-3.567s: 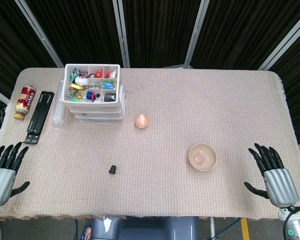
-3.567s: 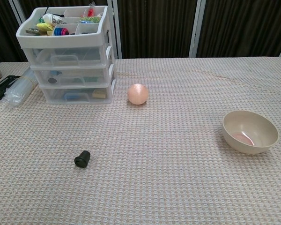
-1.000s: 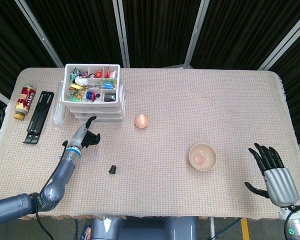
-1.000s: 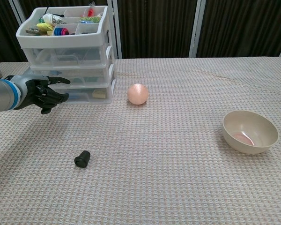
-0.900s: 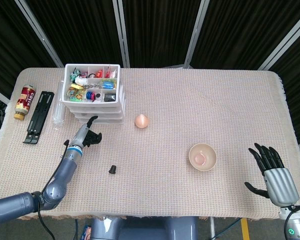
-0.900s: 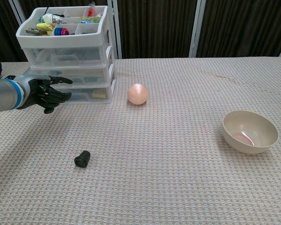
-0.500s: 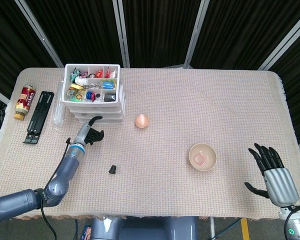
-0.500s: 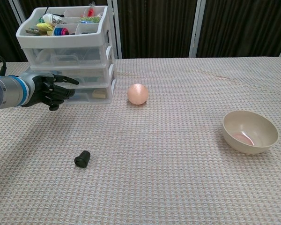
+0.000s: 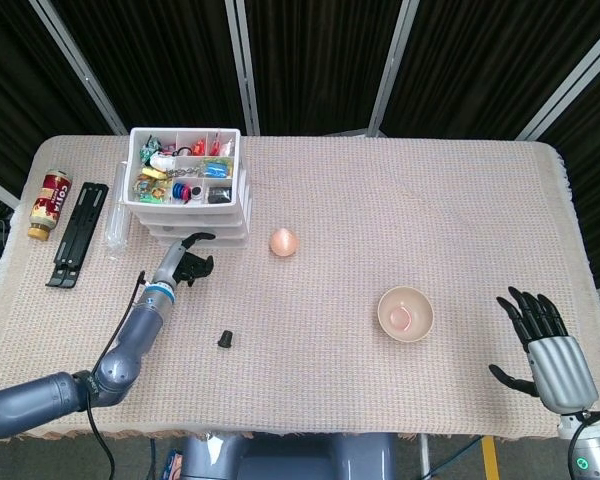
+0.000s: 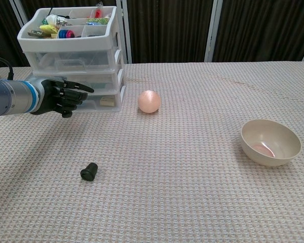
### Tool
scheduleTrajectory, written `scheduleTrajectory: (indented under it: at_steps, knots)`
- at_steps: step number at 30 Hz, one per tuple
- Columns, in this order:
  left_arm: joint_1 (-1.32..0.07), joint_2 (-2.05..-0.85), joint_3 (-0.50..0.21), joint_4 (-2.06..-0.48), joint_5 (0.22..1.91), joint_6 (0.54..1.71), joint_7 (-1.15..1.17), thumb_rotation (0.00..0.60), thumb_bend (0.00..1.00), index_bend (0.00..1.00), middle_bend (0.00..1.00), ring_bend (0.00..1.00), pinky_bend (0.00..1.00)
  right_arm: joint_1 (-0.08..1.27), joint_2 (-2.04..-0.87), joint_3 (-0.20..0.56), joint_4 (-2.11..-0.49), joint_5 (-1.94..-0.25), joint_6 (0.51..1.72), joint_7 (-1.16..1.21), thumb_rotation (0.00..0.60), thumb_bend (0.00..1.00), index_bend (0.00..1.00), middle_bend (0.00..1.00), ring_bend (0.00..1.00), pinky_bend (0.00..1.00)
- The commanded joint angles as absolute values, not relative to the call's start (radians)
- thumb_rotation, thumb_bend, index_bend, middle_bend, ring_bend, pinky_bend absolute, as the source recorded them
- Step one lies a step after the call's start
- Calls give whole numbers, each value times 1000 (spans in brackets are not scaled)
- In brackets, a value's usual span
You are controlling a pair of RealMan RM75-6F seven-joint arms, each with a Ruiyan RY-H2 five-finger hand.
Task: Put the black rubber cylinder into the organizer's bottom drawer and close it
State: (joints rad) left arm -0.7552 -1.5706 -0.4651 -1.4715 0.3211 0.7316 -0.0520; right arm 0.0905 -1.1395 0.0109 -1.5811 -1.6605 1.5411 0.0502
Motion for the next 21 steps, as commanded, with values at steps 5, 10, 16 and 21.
scheduleTrajectory:
  at_steps: [5, 10, 16, 21]
  knots:
    - [-743, -1582, -453, -1445, 364, 733, -89, 600, 587, 150, 970, 884, 800, 90, -1139, 10, -1581, -1663, 1543, 51, 600, 67, 90, 0, 0, 0]
    - [-732, -1591, -422, -1447, 419, 778, -75, 600, 587, 151, 970, 884, 800, 90, -1139, 11, -1582, -1664, 1545, 51, 600, 67, 89, 0, 0, 0]
    - [-715, -1614, -386, -1446, 508, 867, -58, 600, 588, 150, 970, 884, 800, 89, -1140, 9, -1584, -1664, 1546, 48, 600, 68, 90, 0, 0, 0]
    - [-713, -1633, -381, -1426, 524, 879, -58, 600, 587, 151, 970, 884, 800, 89, -1139, 9, -1585, -1664, 1544, 48, 600, 68, 89, 0, 0, 0]
